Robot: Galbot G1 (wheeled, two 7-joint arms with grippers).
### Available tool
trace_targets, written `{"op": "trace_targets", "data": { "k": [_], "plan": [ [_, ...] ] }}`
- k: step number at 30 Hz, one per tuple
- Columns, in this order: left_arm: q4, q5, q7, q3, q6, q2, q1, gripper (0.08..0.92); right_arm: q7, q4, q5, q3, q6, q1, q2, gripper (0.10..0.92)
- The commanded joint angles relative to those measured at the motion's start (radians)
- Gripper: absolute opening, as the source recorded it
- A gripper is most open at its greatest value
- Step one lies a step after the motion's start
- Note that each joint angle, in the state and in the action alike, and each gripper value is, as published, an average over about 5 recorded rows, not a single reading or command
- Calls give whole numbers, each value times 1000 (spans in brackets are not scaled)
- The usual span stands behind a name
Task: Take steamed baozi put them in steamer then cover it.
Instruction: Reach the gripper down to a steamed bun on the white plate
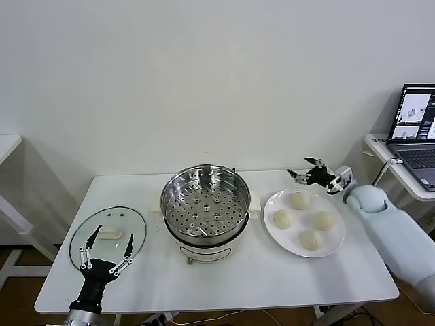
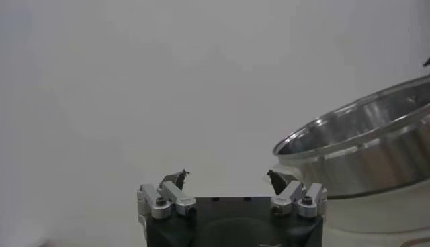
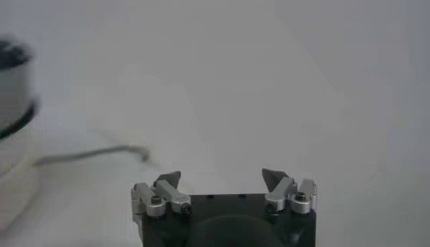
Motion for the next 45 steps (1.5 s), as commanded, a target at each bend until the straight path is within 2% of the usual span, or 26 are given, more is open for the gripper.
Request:
{"op": "trace_targets", "data": {
  "k": [1, 6, 10, 17, 31, 34, 45],
  "plan": [
    [-3, 0, -2, -2, 2, -7, 11, 823, -492, -259, -435, -167, 48, 281, 69, 823],
    [-11, 1, -3, -6, -2, -13, 22, 823, -471, -327, -612, -193, 73, 310, 141, 823],
    [-10, 1, -4, -8, -7, -17, 30, 823, -416, -376, -680, -209, 74, 314, 188, 823],
    [-7, 1, -6, -7, -9, -17, 32, 823, -353, -429, -735, -207, 76, 302, 241, 823],
    [-2, -2, -9, -5, -15, -16, 29, 823, -268, -487, -756, -194, 88, 282, 296, 820],
    [-1, -4, -10, -5, -15, -16, 28, 823, -264, -491, -759, -191, 89, 279, 299, 798],
    [-8, -6, -12, -8, -14, -16, 29, 823, -285, -436, -737, -213, 97, 274, 279, 627]
  ]
}}
